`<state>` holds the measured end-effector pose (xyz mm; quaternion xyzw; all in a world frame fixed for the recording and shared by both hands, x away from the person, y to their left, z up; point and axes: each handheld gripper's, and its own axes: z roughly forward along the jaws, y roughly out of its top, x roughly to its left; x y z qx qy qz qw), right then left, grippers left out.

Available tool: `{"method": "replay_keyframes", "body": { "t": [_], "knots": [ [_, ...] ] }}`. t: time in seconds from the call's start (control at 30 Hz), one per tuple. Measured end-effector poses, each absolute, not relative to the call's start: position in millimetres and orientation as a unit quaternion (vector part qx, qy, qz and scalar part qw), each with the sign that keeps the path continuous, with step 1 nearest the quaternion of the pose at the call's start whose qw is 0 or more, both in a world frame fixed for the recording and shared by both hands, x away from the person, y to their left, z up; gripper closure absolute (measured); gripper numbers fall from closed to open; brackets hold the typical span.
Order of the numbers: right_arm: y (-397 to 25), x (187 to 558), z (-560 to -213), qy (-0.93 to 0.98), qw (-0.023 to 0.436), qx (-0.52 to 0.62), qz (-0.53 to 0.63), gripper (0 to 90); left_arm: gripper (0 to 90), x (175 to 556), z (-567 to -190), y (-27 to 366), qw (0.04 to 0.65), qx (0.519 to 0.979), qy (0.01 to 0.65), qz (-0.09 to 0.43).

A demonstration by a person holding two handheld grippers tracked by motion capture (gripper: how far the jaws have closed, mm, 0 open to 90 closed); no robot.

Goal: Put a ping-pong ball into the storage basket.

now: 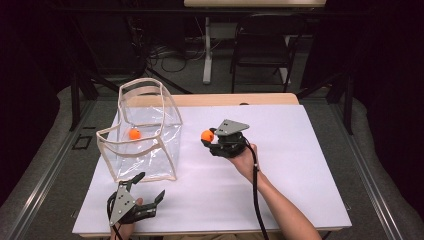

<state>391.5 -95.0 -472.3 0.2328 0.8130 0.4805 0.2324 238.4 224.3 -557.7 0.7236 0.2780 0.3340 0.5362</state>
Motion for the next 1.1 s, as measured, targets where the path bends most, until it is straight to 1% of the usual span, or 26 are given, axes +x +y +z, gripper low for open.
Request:
{"method": "replay_keyframes", "body": {
  "t": [1.1],
  "knots": [
    [-90.7,390.6,-447.9,0.809,0.241,0.216,0.49,50.3,15.5,237.8,-557.4,224.5,0.536,0.723,0.278,0.335]
  ]
}}
